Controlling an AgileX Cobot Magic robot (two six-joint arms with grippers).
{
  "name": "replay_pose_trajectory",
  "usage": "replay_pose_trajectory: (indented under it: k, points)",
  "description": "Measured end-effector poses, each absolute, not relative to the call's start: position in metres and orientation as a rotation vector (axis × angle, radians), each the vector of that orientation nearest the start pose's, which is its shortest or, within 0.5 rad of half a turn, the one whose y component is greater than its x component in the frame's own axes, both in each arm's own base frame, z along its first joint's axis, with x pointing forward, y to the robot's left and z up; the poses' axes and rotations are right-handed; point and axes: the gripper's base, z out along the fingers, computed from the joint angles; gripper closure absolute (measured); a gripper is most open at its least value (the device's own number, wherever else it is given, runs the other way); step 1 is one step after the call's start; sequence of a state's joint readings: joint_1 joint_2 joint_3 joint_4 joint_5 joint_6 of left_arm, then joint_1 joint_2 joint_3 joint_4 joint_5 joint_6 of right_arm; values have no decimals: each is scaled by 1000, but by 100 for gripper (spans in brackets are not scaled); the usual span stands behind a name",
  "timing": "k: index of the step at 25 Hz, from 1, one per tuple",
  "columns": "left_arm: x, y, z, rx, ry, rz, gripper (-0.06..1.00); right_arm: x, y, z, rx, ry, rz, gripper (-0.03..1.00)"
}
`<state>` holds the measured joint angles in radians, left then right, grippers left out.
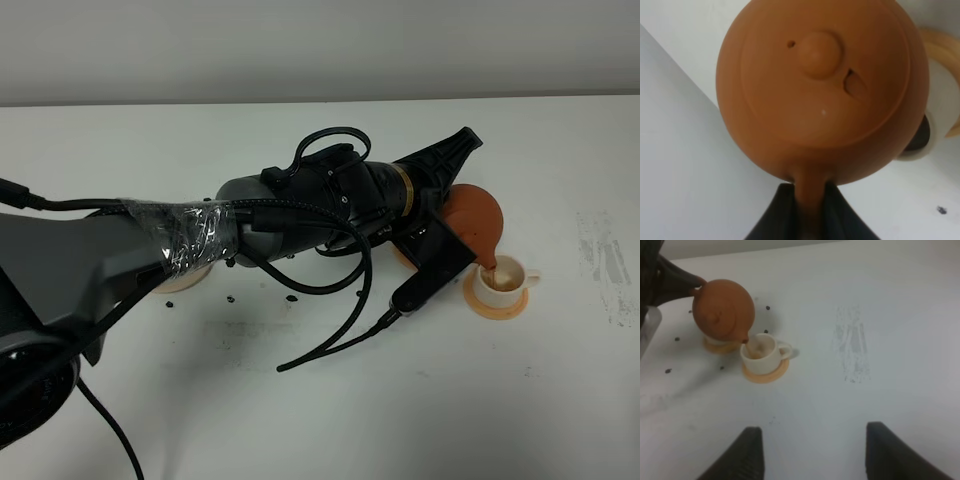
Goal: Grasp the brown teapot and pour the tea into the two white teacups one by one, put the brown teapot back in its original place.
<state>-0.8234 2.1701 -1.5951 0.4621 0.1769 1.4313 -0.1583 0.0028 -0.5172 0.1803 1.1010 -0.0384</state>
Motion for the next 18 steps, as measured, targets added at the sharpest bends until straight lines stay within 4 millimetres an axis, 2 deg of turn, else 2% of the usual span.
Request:
replay_pose_trajectory:
  k: [18]
  points:
    - [343, -363, 187, 2201, 385, 727, 86, -7, 16, 280, 109, 2055, 95, 52]
